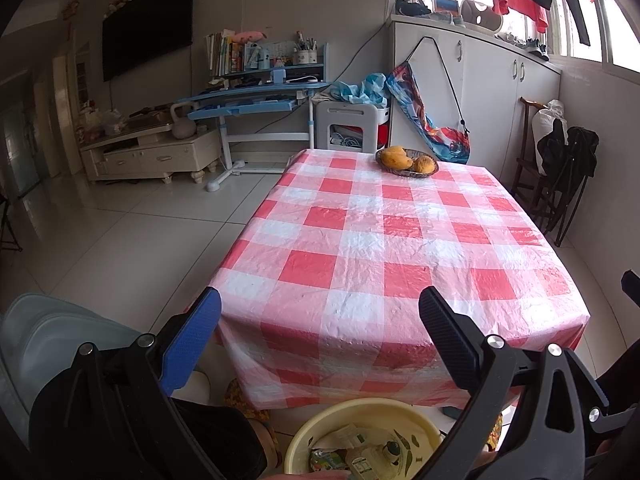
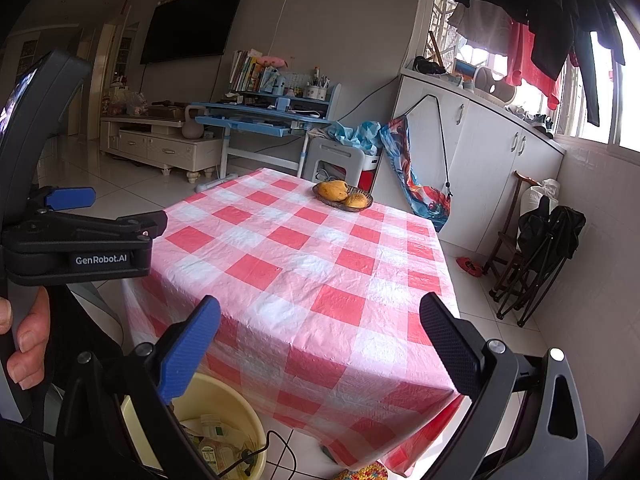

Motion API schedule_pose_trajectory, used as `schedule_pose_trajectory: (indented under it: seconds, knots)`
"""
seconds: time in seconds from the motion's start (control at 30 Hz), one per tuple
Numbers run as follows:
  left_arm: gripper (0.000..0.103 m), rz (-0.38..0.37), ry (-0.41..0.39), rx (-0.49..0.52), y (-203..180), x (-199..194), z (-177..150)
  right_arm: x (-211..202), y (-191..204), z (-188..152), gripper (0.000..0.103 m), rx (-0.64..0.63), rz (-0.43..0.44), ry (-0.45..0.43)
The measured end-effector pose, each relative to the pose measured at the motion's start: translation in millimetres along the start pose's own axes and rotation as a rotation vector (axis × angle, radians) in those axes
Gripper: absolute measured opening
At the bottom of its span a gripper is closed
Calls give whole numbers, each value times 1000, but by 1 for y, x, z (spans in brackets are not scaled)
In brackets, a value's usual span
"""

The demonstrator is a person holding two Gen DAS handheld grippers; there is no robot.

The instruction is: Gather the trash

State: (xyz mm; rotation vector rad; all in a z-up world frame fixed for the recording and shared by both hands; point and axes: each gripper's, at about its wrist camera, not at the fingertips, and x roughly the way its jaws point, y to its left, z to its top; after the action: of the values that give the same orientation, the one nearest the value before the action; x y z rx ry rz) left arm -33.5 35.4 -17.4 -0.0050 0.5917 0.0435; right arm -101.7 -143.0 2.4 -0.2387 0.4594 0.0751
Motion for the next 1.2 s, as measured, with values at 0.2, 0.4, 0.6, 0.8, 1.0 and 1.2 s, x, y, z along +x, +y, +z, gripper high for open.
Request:
schedule_pose_trajectory:
  seconds: [0.2,0.4,0.6,0.8,1.0,1.2]
  knots:
    - [96,-1,-1,2,1,0,0,0,0,0,95,0,0,-1]
    - [96,-1,-2,0,1,0,0,0,0,0,95,-1,0,-1]
    - [96,-2,-2,0,1,0,1,0,0,0,95,-1,-1,-1]
    - [96,-5,-7,4,0,-2,4,0,0,0,95,-2,0,-1]
    - [96,-4,-9,3,-1,-2,3,0,0,0,95,-2,0,0]
    - [96,-5,-9,3,-1,-3,3,0,1,0,95,-2,0,0]
